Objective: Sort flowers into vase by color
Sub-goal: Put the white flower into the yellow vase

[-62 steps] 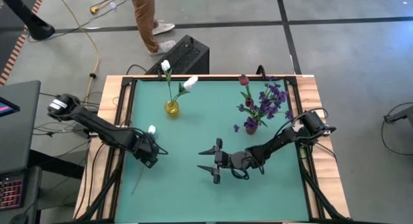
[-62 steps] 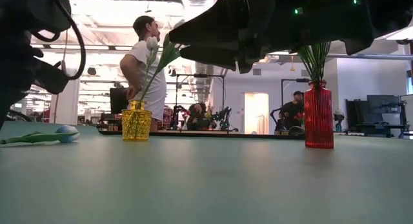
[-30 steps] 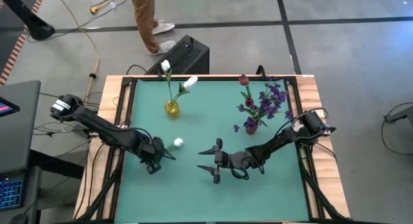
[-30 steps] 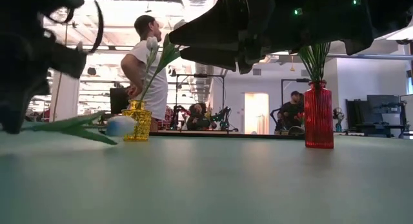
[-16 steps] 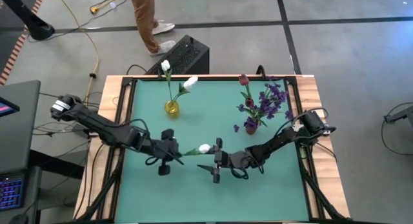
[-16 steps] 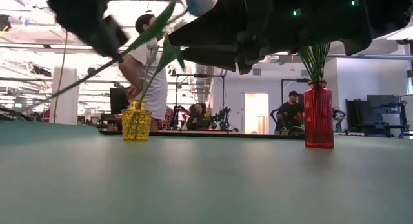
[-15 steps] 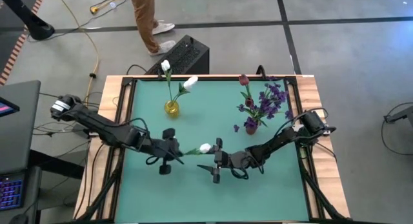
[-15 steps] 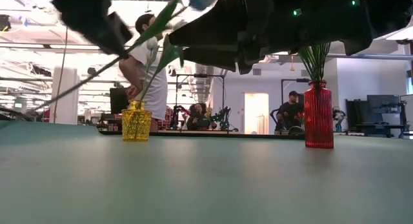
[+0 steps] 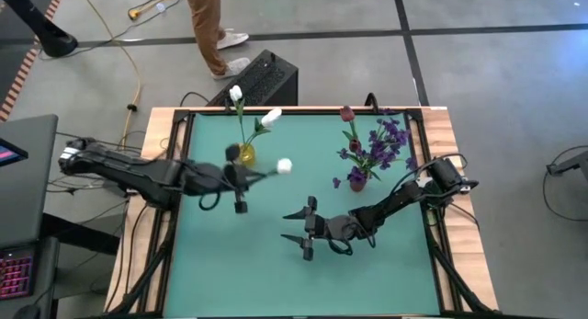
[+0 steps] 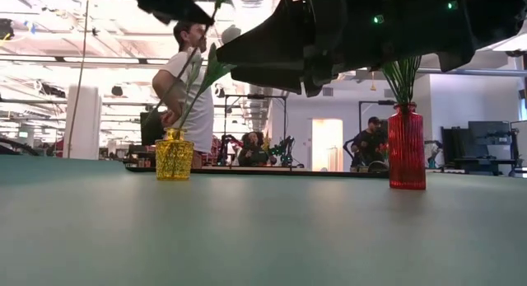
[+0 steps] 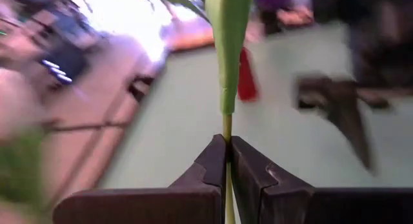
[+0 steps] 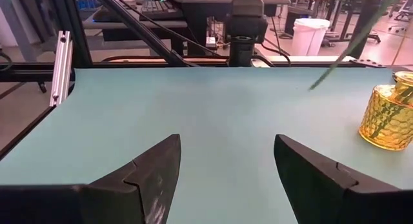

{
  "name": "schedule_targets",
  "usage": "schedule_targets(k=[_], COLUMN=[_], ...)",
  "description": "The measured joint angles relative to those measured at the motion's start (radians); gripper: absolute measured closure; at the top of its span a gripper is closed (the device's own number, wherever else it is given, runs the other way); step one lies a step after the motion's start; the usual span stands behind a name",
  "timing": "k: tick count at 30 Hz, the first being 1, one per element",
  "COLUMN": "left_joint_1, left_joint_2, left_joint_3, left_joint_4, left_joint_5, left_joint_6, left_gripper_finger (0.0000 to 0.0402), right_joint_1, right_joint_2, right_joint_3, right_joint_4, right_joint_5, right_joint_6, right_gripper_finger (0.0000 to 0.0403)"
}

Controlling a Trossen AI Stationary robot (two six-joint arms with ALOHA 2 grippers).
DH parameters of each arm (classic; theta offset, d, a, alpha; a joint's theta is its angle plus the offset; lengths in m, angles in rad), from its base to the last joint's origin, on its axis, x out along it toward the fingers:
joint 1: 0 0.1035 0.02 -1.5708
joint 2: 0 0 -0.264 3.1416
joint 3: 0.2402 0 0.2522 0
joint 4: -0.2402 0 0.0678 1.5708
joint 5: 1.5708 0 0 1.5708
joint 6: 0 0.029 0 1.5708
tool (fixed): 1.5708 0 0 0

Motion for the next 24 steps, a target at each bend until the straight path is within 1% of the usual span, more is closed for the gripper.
schedule_targets(k=[3, 7, 9, 12, 14, 16, 24], left_joint_1=[0.038, 0.098, 0.132, 0.189, 0.230, 0.267, 0.358], left_joint_2=[-0.066, -0.118, -0.140, -0.182, -0.212, -0.244, -0.363], left_joint_3=[0.000, -0.001, -0.029, -0.112, -0.172, -0.219, -0.305], left_joint_4=[0.028, 0.043, 0.115, 0.275, 0.367, 0.420, 0.429], left_joint_5=[-0.044, -0.074, -0.073, -0.040, -0.015, 0.007, 0.018], left_joint_6=[0.055, 0.122, 0.166, 0.219, 0.225, 0.221, 0.184], left_gripper_finger=[0.0401, 0.0401, 0.0401, 0.0401, 0.0401, 0.0401, 0.0401], right_joint_1=[0.000, 0.000, 0.000, 0.000, 0.000, 0.000, -0.001], right_joint_2=[0.000, 0.000, 0.000, 0.000, 0.000, 0.000, 0.000], right_joint_3=[0.000, 0.000, 0.000, 0.000, 0.000, 0.000, 0.000], right_joint_4=[0.001, -0.001, -0.002, -0.005, -0.008, -0.017, -0.047], right_joint_5=[0.000, 0.000, 0.000, 0.000, 0.000, 0.000, 0.000], right_joint_6=[0.000, -0.001, -0.001, -0.001, -0.001, 0.000, 0.000], right_gripper_finger=[0.0126, 0.0126, 0.0126, 0.0126, 0.0126, 0.0126, 0.0126])
